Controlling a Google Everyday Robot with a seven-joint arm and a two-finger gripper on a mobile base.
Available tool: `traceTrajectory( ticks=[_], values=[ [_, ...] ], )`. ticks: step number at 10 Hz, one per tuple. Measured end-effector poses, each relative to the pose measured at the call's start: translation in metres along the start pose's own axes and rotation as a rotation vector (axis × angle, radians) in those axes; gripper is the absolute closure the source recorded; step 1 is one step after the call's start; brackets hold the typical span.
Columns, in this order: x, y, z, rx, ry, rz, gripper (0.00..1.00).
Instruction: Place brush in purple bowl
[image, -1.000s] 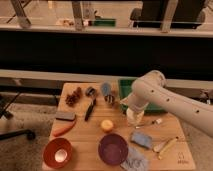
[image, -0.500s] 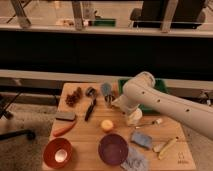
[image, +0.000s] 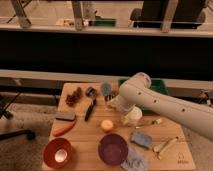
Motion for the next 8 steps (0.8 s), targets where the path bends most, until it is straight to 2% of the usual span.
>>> traceTrajectory(
  ticks=[4, 8],
  values=[
    [-0.013, -0.010, 0.013, 0.003, -0.006, -0.030, 0.20],
    [-0.035, -0.027, 0.029, 0.008, 0.000, -0.079, 0.20]
  ],
)
